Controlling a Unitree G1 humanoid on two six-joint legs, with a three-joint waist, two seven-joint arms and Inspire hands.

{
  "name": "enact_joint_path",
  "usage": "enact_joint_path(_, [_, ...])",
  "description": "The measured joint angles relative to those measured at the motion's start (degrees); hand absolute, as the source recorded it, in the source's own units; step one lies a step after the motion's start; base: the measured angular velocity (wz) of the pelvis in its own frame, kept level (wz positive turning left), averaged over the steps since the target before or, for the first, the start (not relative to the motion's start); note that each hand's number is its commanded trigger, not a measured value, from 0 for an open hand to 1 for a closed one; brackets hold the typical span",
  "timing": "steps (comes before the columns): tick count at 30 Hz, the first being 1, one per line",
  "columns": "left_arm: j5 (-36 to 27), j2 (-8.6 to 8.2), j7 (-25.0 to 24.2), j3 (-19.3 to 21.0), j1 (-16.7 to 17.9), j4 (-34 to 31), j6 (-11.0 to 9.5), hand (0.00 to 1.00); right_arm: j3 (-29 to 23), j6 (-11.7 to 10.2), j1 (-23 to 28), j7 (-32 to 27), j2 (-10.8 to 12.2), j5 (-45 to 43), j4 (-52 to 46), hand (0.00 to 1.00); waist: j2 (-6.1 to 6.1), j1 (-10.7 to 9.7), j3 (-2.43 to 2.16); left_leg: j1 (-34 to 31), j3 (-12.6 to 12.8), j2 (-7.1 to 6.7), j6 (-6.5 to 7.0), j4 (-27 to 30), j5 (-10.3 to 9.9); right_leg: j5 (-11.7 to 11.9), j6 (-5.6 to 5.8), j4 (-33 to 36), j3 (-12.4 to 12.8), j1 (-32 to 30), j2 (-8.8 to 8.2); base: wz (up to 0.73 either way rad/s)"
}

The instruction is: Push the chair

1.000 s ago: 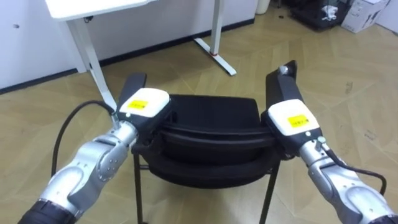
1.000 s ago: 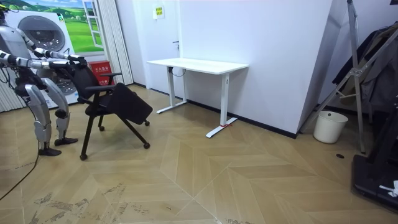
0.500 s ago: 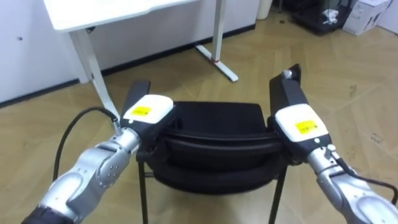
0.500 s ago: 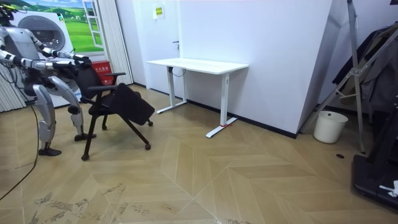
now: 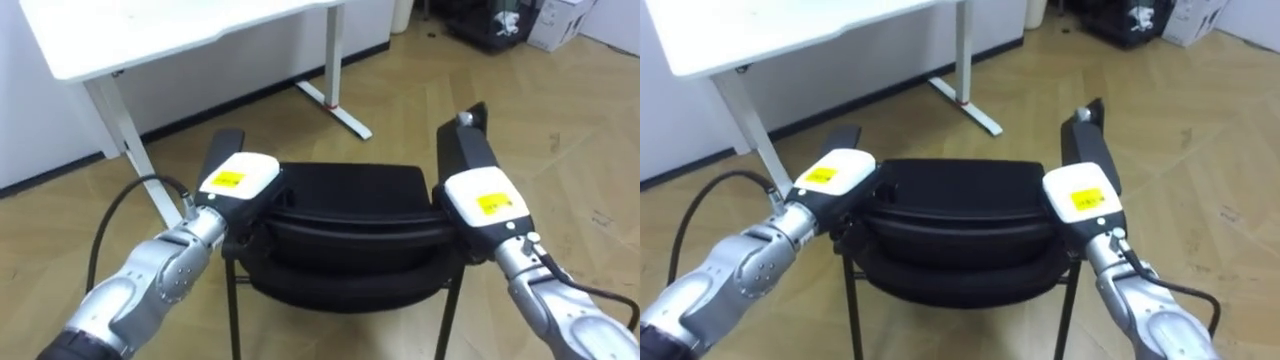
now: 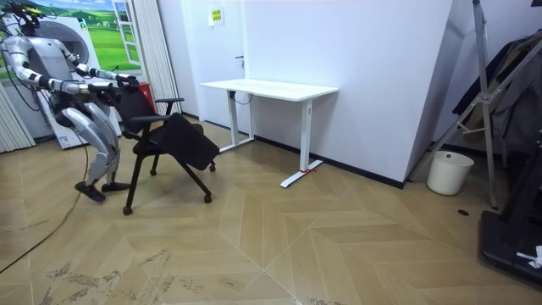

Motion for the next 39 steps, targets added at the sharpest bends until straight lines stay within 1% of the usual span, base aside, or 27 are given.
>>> enact_joint_path(2, [-0.41,0.18,-0.02,-0.17,-0.26,0.51,-0.06,1.00,0.10,0.02,0.19,-0.58,0.07,-0.24,-0.20,1.00,0.69,0.03,0.01,0.92,-0.75,0.53,-0.62,1.12,-1.82,-2.07,0.39,-11.10,-0.29,0.07,0.53,0.04])
enact_joint_path(3, [-0.42,0.34,0.01,-0.17,-0.24,0.50,-0.08,1.00,0.04,0.11,0.24,-0.74,0.14,-0.27,-0.32,1.00,0.81,0.16,0.00,1.14,-1.14,0.55,-0.86,1.24,-2.24,-2.51,0.36,-14.67,-0.25,0.42,1.00,0.00])
enact_joint_path(4, [-0.69,0.77,0.02,-0.23,-0.23,0.31,-0.18,1.00,0.06,0.15,0.41,-0.79,0.12,-0.26,-0.76,1.00,0.88,0.08,0.01,1.54,-1.93,0.74,-1.30,1.31,-2.73,-2.80,0.34,-22.10,-0.28,1.32,1.42,0.22])
enact_joint_path(6, [-1.01,0.97,0.44,-0.82,-0.26,0.16,-0.15,1.00,0.08,0.19,0.86,-1.34,0.16,-0.16,-0.99,1.00,0.87,-0.13,0.01,2.51,-2.97,1.28,-2.14,1.29,-3.57,-2.33,-0.08,-32.78,-0.67,3.59,2.28,0.35])
enact_joint_path(8, [-1.01,1.22,0.82,-0.94,-0.28,-0.04,-0.16,1.00,0.10,0.16,1.01,-1.64,0.09,-0.16,-1.22,1.00,0.13,-0.35,-0.17,3.48,-4.74,1.41,-3.36,1.28,-4.92,-1.16,-0.54,-44.66,-0.35,7.89,3.54,0.39])
enact_joint_path(9, [-1.02,1.39,0.99,-0.88,-0.33,-0.05,-0.19,1.00,0.06,0.12,0.80,-1.75,0.09,-0.10,-1.16,1.00,-0.19,-0.39,-0.21,3.70,-5.04,1.45,-3.79,1.28,-5.27,-1.24,-0.60,-45.82,-0.31,8.61,4.20,0.27])
enact_joint_path(11, [-0.98,1.32,1.20,-0.70,-0.88,0.45,0.07,1.00,0.40,0.07,-0.71,-1.75,0.28,-0.12,-0.09,1.00,-0.86,-0.25,-0.67,4.29,-6.31,2.86,-6.20,1.24,-6.09,-0.73,-2.97,-46.54,-1.12,9.63,5.96,0.26])
enact_joint_path(12, [-0.87,1.19,1.23,-0.69,-1.02,0.43,0.27,1.00,0.49,0.00,-1.18,-1.75,0.21,0.02,0.32,1.00,-0.65,0.01,-0.72,4.49,-6.37,3.42,-6.62,1.00,-6.12,-1.03,-3.45,-46.72,-1.52,9.83,6.54,0.10])
enact_joint_path(14, [-0.82,1.46,1.63,-0.19,-1.52,0.24,0.78,1.00,1.69,-0.48,-4.23,-1.79,0.58,0.24,2.62,1.00,-0.44,0.09,-0.53,5.56,-6.22,5.98,-8.52,-0.67,-6.39,-2.46,-5.05,-46.72,-3.12,10.40,8.34,0.03])
enact_joint_path(18, [-0.21,1.26,1.83,1.03,-2.34,0.08,0.78,1.00,1.88,-0.65,-6.25,-1.82,0.80,0.65,3.56,1.00,-0.66,0.52,-0.44,6.87,-4.83,9.34,-11.21,-1.74,-6.53,-6.22,-7.30,-44.75,-4.47,10.68,10.65,0.16])
enact_joint_path(19, [0.45,1.19,1.86,1.49,-2.37,-0.09,0.65,1.00,1.74,-0.65,-6.28,-1.82,0.96,0.62,3.45,1.00,-0.81,0.75,-0.38,6.78,-3.31,10.45,-11.59,1.08,-6.35,-7.77,-7.84,-43.66,-5.00,11.00,11.04,0.13])
enact_joint_path(21, [0.76,1.26,1.87,1.38,-2.36,-0.07,0.42,1.00,1.85,-0.66,-6.17,-1.79,1.18,0.55,3.51,1.00,-1.11,1.04,-0.11,3.76,-2.59,12.44,-11.83,9.81,-4.61,-9.72,-8.62,-42.61,-6.17,12.11,11.41,0.19])
enact_joint_path(22, [0.80,1.21,1.88,1.24,-2.34,-0.02,0.55,1.00,1.88,-0.81,-5.86,-1.79,1.18,0.84,3.79,1.00,-1.08,1.44,-0.03,0.67,-2.56,13.88,-11.50,17.71,-1.35,-10.85,-9.00,-42.07,-6.69,13.36,11.97,0.15])
enact_joint_path(23, [0.79,1.00,1.91,1.07,-2.08,0.48,0.73,1.00,1.90,-1.20,-5.80,-1.79,1.47,1.13,4.58,1.00,-1.53,1.73,0.37,-2.80,-3.00,14.69,-10.67,25.12,4.98,-11.71,-10.14,-41.54,-6.85,15.26,12.20,0.15])
enact_joint_path(24, [0.79,0.72,1.96,0.85,-1.93,1.12,0.72,1.00,2.00,-1.36,-5.73,-1.80,1.70,1.12,5.28,1.00,-1.75,1.87,0.48,-4.35,-3.47,14.73,-9.98,28.56,9.44,-12.23,-10.35,-41.58,-6.90,16.55,12.21,0.09])
enact_joint_path(25, [0.77,0.43,2.08,0.43,-1.79,2.66,0.35,1.00,2.14,-1.88,-5.44,-1.79,1.78,1.04,6.32,1.00,-2.48,2.47,0.63,-7.11,-4.05,14.83,-10.09,33.40,18.59,-13.00,-10.74,-41.70,-6.86,18.73,12.15,0.06])
enact_joint_path(26, [0.65,-0.11,2.22,0.04,-1.82,3.59,0.23,1.00,1.93,-2.26,-5.01,-1.81,1.56,1.00,6.50,1.00,-2.43,2.86,0.58,-10.16,-4.75,14.89,-9.84,37.46,27.43,-13.72,-11.11,-41.65,-6.98,20.01,12.07,0.05])
enact_joint_path(27, [0.64,-0.38,2.35,-0.10,-1.82,4.03,0.23,1.00,1.88,-2.32,-4.90,-1.84,1.38,0.99,6.47,1.00,-2.27,2.92,0.59,-11.79,-4.71,14.88,-9.97,39.12,29.61,-13.97,-11.30,-41.63,-7.32,20.46,12.01,0.06])
enact_joint_path(28, [0.62,-0.73,2.68,-0.32,-1.80,4.51,0.22,1.00,1.89,-2.48,-4.96,-1.84,1.05,1.01,6.68,1.00,-2.10,3.16,0.59,-15.40,-4.41,14.36,-9.63,43.13,29.59,-14.59,-11.86,-41.39,-8.12,21.09,11.71,0.00])
enact_joint_path(29, [0.52,-0.73,3.05,-0.61,-1.70,4.43,0.24,1.00,1.86,-2.95,-5.13,-1.83,1.08,0.99,7.38,1.00,-2.59,3.56,0.64,-18.07,-3.42,13.63,-8.86,46.23,28.66,-15.43,-12.28,-40.87,-8.17,21.55,11.27,0.00])
enact_joint_path(31, [0.32,-0.71,3.10,-1.02,-1.70,4.51,0.29,1.00,1.81,-3.21,-5.02,-1.84,1.31,1.11,7.93,1.00,-3.09,3.47,0.92,-20.92,-1.40,11.96,-7.80,46.42,27.70,-16.43,-12.07,-40.53,-8.45,22.43,10.74,0.06])
enact_joint_path(33, [0.27,-0.62,3.28,-1.18,-1.70,4.44,0.35,1.00,1.96,-3.22,-4.97,-1.87,1.30,1.10,7.89,1.00,-3.37,3.59,0.83,-21.62,0.74,11.71,-8.45,41.43,26.91,-17.25,-12.05,-40.33,-8.43,22.75,10.78,0.06])
enact_joint_path(35, [0.12,-0.29,3.64,-1.35,-1.69,4.32,0.31,1.00,2.01,-3.32,-5.00,-1.91,0.99,1.65,7.37,1.00,-3.11,2.90,0.81,-20.07,1.00,10.15,-8.77,29.71,23.74,-18.45,-11.55,-39.61,-9.04,22.95,10.92,0.16])
enact_joint_path(36, [0.05,-0.24,3.73,-1.30,-1.69,4.14,0.23,1.00,1.86,-3.33,-5.00,-1.95,0.99,1.66,7.35,1.00,-2.83,2.81,0.79,-19.64,1.01,10.15,-9.00,26.85,23.11,-18.72,-11.50,-39.59,-9.36,23.05,11.15,0.15])
enact_joint_path(37, [0.05,-0.17,3.92,-1.26,-1.58,3.91,0.25,1.00,1.66,-3.25,-4.93,-2.09,1.38,1.67,7.57,1.00,-3.12,2.76,0.62,-17.98,1.36,9.97,-9.04,23.85,19.67,-19.09,-11.28,-39.69,-9.48,23.38,11.13,0.18])
enact_joint_path(38, [0.23,0.00,4.18,-1.27,-1.46,3.35,0.33,1.00,1.47,-3.10,-4.70,-2.09,1.31,1.67,6.83,1.00,-3.10,2.34,-0.11,-16.03,1.62,9.10,-9.24,20.00,15.79,-19.20,-10.85,-40.09,-9.48,23.50,10.93,0.23])
enact_joint_path(39, [0.30,0.12,4.33,-1.28,-1.53,3.06,0.34,1.00,1.48,-2.78,-4.40,-2.09,1.25,1.62,6.15,1.00,-3.30,1.80,-0.11,-14.94,1.82,8.68,-9.26,17.87,13.87,-19.15,-10.56,-40.39,-9.40,23.43,10.94,0.36])
